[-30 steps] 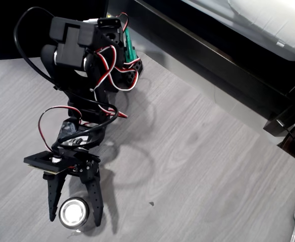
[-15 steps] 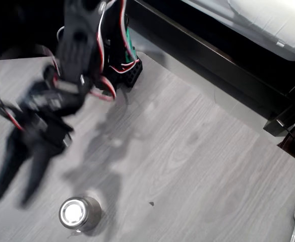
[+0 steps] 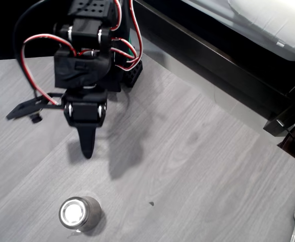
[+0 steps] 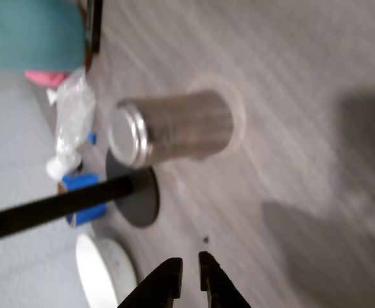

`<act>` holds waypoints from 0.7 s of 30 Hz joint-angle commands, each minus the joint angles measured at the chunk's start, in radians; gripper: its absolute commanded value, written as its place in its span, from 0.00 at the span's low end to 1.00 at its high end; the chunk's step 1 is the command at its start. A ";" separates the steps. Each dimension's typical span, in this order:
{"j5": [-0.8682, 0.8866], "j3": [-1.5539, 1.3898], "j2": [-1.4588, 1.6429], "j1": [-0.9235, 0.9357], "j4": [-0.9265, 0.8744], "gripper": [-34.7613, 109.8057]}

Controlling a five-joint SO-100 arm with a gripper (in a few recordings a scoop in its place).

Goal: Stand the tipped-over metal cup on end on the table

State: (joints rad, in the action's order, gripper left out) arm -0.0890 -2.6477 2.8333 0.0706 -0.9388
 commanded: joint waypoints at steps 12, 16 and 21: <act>0.000 -0.353 0.476 0.003 -0.097 0.24; -0.009 -0.383 0.476 0.023 -0.095 0.24; -0.009 -0.383 0.476 0.029 -0.146 0.24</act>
State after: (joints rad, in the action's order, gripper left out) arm -0.0905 -3.0357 3.2797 0.0936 -1.0584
